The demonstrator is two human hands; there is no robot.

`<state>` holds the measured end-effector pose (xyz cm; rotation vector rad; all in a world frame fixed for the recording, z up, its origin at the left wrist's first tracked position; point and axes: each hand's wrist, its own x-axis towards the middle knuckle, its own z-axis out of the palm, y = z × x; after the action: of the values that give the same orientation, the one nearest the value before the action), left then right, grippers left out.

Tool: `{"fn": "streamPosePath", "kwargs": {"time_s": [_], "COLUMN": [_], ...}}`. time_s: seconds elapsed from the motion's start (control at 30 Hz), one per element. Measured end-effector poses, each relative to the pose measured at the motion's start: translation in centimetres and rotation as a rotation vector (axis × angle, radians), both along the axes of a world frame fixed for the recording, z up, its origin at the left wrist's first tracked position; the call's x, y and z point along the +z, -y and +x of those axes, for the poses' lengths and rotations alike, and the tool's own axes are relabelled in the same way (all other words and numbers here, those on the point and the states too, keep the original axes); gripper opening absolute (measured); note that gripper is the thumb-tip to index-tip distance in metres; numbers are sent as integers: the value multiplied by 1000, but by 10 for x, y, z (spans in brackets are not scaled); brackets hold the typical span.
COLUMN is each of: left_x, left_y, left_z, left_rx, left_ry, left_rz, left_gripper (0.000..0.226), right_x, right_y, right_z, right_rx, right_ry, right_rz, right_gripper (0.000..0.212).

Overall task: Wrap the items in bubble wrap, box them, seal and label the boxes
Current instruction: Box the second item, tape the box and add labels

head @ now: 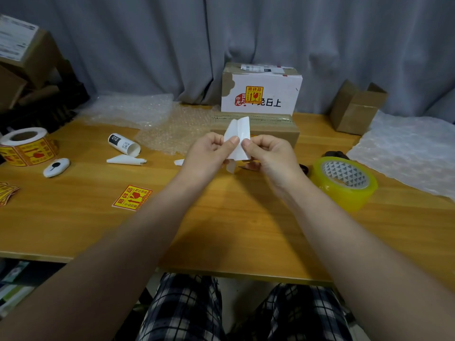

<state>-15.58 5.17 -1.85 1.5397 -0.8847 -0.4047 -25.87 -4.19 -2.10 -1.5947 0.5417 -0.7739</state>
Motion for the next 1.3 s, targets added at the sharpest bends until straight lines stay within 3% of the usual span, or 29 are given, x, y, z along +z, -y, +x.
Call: {"fn": "streamPosePath", "kwargs": {"time_s": [0.13, 0.3, 0.53, 0.7, 0.87, 1.0, 1.1, 1.3], "left_x": [2, -4, -5, -2, 3, 5, 7, 17], "left_y": [1, -4, -6, -7, -8, -10, -10, -2], "left_z": [5, 19, 18, 16, 14, 9, 5, 5], "left_rx": [65, 118, 148, 73, 111, 32, 36, 100], "left_ry": [-39, 131, 117, -78, 62, 198, 190, 139], "left_rz": [-5, 156, 228, 36, -49, -39, -61, 60], "left_gripper": [20, 23, 24, 26, 26, 24, 16, 34], "right_x": [2, 2, 0, 8, 12, 6, 2, 6], "right_y": [-4, 0, -4, -6, -8, -8, -7, -15], "right_z": [0, -7, -7, -5, -7, -1, 3, 2], "right_rx": [-50, -71, 4, 178, 233, -8, -116, -109], "right_ry": [23, -58, 56, 187, 330, 87, 65, 49], "right_rz": [67, 109, 242, 360, 637, 307, 218, 62], "right_gripper": [16, 12, 8, 27, 28, 22, 18, 14]}}
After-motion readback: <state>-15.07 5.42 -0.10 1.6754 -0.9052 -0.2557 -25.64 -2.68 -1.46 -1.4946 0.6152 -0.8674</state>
